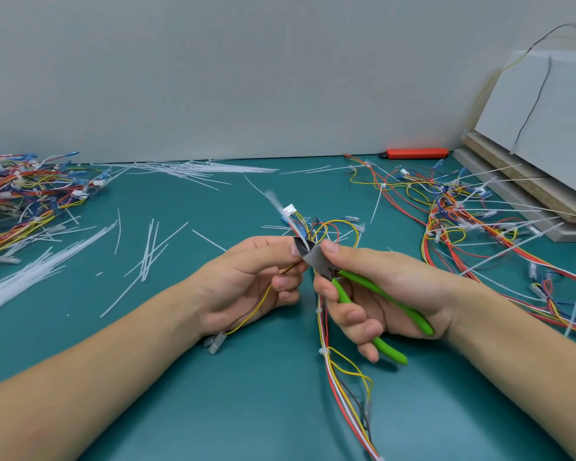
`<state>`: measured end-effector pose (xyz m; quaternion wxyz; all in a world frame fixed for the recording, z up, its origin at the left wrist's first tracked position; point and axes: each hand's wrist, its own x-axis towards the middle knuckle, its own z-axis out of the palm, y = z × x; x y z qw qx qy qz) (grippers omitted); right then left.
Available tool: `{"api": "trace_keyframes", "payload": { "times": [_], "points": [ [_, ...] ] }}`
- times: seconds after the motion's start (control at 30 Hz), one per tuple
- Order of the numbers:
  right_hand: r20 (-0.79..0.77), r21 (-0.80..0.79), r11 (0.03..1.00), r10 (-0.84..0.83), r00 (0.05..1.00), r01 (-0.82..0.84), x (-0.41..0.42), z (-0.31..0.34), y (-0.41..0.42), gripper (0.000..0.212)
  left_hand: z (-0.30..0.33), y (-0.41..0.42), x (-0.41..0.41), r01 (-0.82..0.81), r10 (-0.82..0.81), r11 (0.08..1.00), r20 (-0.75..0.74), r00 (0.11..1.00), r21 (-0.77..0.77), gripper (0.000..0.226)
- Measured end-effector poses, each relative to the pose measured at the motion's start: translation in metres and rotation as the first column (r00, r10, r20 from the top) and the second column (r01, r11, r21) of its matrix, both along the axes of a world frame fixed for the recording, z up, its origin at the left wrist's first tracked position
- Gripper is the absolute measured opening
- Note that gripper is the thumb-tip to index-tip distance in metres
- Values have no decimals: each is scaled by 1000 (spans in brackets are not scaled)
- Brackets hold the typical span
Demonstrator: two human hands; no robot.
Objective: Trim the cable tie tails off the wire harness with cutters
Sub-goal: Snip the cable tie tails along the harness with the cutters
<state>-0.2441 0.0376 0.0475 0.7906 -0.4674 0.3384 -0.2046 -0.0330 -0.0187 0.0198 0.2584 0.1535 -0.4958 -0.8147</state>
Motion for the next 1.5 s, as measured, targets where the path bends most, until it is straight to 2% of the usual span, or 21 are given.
{"api": "trace_keyframes", "payload": {
  "times": [0.4, 0.53, 0.73, 0.83, 0.97, 1.23, 1.5],
  "points": [
    [45, 33, 999, -22, 999, 20, -4, -6, -3, 52, -2, 1, -1, -21, 21, 1000, 4, 1000, 5, 9],
    [47, 31, 999, -29, 998, 27, -5, -6, -2, 52, -3, -1, 0, -24, 24, 999, 12, 1000, 28, 22],
    [40, 24, 999, -28, 999, 27, -4, -5, -2, 51, -3, -1, 0, -14, 14, 1000, 2, 1000, 26, 27],
    [40, 27, 999, -26, 999, 24, -2, -5, -1, 50, -2, 0, 0, -8, 8, 1000, -6, 1000, 8, 10],
    [56, 24, 1000, -4, 998, 2, 0, -1, 1, 45, -2, 0, 1, 1, -1, 1000, 9, 1000, -13, 11],
    [109, 72, 997, -7, 994, -1, -1, -6, -1, 48, -2, -1, 1, -10, 10, 1000, 8, 1000, 18, 12],
    [105, 39, 999, 11, 994, -15, -4, -9, -3, 50, -2, -1, 0, -29, 28, 999, 29, 999, 23, 23]
  ]
}}
